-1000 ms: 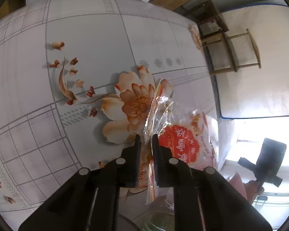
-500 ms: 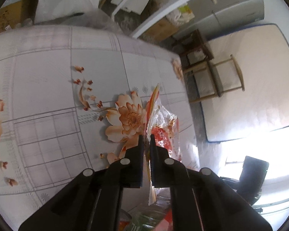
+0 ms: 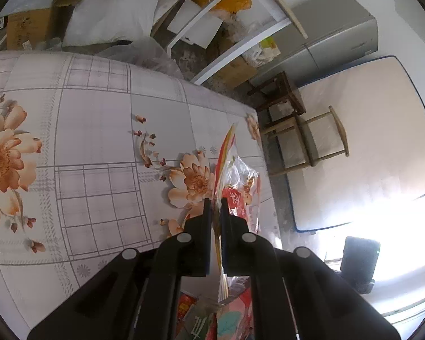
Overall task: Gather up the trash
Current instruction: 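Grasp the clear red-printed snack bag with the left tool while the right tool grasps the pink mesh bag, then carry both bags over the blue wastebasket and open both tools, then move both open tools back toward the table, then grasp the clear plastic bag with the right tool and lift it, then grasp the small yellow cardboard box with the left tool and lift it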
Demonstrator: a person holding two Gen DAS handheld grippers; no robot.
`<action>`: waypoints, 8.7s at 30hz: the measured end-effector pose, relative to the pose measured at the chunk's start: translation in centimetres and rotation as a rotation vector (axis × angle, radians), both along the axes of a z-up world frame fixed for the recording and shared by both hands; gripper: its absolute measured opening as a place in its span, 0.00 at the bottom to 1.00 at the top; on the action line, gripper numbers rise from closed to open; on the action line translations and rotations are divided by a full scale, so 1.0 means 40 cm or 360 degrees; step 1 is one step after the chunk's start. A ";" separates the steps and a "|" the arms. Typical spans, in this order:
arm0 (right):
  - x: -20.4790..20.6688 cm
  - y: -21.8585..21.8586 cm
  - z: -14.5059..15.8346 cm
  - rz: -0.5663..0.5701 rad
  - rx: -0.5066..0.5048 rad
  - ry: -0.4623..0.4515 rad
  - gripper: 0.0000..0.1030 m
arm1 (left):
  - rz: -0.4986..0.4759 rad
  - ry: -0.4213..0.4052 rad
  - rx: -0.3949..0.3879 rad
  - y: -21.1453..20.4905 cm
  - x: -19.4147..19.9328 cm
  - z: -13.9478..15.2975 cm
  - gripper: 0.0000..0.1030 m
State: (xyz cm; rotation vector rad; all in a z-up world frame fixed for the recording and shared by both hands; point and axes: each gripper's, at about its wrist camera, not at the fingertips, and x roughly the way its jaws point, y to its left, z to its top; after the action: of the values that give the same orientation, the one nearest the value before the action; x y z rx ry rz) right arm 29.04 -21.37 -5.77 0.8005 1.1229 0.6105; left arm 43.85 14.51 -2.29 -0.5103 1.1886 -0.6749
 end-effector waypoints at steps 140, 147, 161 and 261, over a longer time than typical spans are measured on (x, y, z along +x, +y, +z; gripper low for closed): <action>-0.207 0.206 0.077 0.0262 -0.1222 -0.0816 0.92 | 0.0036 -0.1100 0.0553 -0.151 -0.903 0.079 0.65; -0.160 0.246 0.039 0.0418 -0.1303 -0.0714 0.87 | -0.0026 -0.1054 0.0502 -0.168 -0.884 0.052 0.65; -0.166 0.216 0.039 0.0263 -0.1182 -0.0619 0.36 | -0.0030 -0.1031 0.0478 -0.173 -0.875 0.044 0.65; -0.370 -0.191 0.138 -0.0500 -0.0038 -0.0612 0.24 | -0.0888 -0.2286 0.1587 -0.566 -0.942 0.071 0.00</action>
State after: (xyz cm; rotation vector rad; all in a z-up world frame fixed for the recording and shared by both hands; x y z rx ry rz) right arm 14.23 -29.02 -0.26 0.7791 0.6365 0.4599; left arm 6.17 -8.13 0.55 1.0720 0.1191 -0.5924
